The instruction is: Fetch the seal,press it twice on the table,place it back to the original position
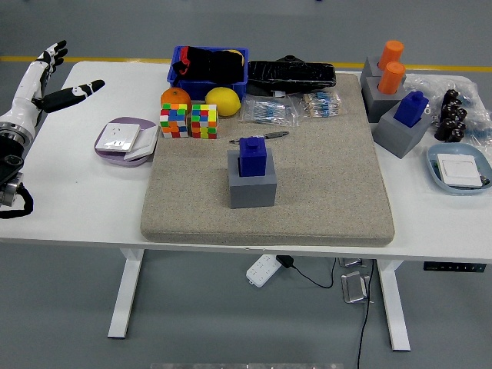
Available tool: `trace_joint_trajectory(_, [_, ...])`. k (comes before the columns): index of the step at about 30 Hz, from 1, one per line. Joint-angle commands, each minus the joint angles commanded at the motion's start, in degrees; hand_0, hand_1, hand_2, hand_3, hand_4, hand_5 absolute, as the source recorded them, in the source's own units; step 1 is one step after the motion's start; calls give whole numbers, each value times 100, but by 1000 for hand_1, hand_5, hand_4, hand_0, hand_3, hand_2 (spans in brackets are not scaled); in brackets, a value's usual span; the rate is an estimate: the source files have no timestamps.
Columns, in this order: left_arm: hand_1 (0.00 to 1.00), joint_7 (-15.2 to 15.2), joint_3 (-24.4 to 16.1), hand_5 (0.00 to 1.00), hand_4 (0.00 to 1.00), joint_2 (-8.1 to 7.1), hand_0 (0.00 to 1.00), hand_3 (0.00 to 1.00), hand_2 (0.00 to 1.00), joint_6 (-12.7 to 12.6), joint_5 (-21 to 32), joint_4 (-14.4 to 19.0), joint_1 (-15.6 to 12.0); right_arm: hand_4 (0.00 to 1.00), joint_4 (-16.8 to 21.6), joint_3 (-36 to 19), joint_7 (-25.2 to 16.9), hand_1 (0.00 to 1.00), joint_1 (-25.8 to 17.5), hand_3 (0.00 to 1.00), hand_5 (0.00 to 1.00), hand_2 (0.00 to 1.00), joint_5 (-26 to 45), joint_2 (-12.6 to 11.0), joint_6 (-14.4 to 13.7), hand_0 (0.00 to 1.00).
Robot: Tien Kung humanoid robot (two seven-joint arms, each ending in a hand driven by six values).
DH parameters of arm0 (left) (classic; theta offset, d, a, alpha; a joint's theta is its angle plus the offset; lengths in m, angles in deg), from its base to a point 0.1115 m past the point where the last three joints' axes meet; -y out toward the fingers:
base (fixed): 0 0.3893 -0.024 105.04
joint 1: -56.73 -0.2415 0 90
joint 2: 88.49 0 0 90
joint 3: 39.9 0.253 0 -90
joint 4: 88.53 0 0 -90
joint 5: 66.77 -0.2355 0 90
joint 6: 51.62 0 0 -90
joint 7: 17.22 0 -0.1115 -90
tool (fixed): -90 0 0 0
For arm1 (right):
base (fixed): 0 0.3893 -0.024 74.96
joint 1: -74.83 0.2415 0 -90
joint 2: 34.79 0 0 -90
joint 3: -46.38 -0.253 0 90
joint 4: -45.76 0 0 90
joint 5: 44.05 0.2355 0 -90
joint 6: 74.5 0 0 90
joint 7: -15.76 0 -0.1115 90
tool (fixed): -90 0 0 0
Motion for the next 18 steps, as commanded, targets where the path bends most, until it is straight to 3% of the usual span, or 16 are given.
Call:
trace_joint_trajectory(6, [992,19,-72,317,955,-90,998,997,992,-2,-37,-32,-48,818,-15,-7,19,742,18,710,598,735,-10,-8,-14,832])
trace_joint_trajectory(18, [986,35,-41,324,944,-116,998,995,989,-12,-99,30,-24,817,-17,44,33,741,67,710,601,735,30,-19,-15,833])
